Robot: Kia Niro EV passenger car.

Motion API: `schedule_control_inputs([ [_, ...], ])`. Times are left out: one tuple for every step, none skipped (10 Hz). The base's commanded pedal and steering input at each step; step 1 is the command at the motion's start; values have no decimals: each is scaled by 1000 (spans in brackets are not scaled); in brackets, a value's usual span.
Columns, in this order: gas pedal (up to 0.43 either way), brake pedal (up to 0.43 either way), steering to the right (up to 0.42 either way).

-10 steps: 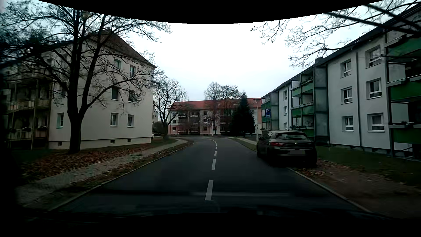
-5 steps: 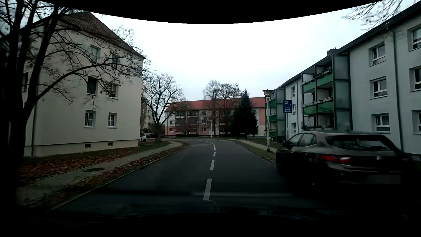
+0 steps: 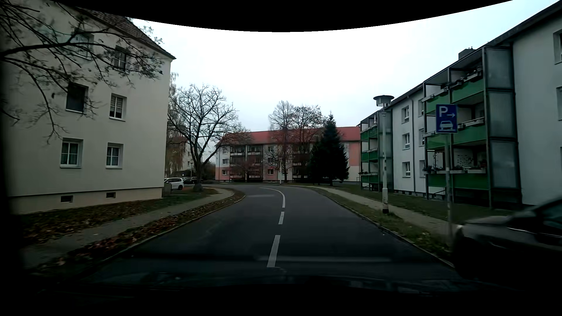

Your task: Follow the waypoints while adhering to traffic rules and regulations

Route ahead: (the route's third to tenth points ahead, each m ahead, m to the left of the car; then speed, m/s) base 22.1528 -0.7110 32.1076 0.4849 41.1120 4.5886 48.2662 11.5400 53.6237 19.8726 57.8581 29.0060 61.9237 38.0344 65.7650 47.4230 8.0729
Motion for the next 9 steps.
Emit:
schedule_control_inputs([
  [110,0,17],
  [110,0,25],
  [110,0,29],
  [110,0,32],
  [110,0,33],
  [110,0,33],
  [110,0,33],
  [110,0,32],
  [110,0,28],
])
